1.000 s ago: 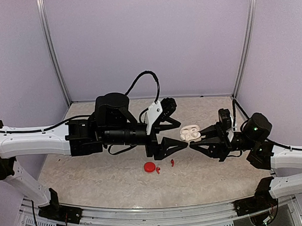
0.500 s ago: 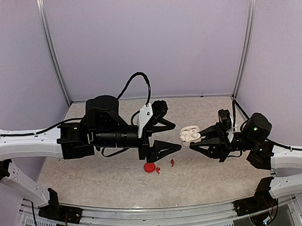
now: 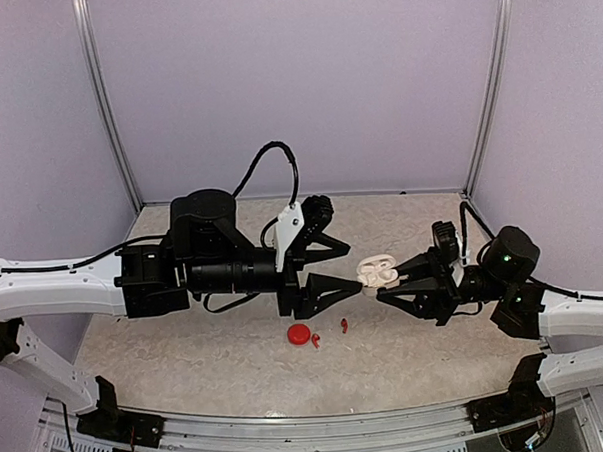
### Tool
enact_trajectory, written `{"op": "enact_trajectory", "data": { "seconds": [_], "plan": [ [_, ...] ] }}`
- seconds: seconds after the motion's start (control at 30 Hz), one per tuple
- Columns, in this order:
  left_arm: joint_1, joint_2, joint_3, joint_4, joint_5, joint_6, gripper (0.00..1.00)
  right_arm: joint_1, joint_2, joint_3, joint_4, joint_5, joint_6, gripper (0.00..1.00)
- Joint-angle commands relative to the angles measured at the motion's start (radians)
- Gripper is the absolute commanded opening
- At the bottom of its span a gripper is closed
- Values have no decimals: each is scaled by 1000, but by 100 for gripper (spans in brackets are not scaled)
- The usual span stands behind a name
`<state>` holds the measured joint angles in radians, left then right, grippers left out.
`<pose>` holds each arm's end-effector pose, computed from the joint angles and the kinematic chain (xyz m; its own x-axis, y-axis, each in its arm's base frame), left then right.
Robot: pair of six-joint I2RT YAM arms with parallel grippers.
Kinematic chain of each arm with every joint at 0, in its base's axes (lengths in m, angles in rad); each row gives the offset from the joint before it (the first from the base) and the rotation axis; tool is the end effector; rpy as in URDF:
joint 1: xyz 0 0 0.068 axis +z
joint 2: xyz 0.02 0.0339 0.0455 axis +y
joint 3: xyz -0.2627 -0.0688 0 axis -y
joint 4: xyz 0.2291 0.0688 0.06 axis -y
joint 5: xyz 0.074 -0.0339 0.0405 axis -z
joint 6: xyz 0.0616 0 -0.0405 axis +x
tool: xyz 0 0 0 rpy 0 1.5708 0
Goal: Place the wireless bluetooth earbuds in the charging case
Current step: Adjust the left earbud in the left side groove of the charging case.
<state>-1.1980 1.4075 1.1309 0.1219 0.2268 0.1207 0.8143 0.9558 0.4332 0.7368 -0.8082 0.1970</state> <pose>0.1133 -0.3277 0.3472 0.0633 0.1603 -0.9850 0.9879 0.1296 0.0846 0.1123 0.1839 0.2905 -0.0502 0.1438 -0.9883 -0.9968 -0.0692 0.0405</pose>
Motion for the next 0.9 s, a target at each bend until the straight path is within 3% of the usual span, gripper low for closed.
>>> {"op": "enact_trajectory", "data": {
  "seconds": [0.0, 0.87],
  "plan": [
    [9, 8, 12, 43, 0, -18, 68, 9, 9, 25, -2, -11, -13, 0],
    [12, 31, 9, 73, -78, 0, 64, 22, 30, 32, 54, -52, 36, 0]
  ]
}}
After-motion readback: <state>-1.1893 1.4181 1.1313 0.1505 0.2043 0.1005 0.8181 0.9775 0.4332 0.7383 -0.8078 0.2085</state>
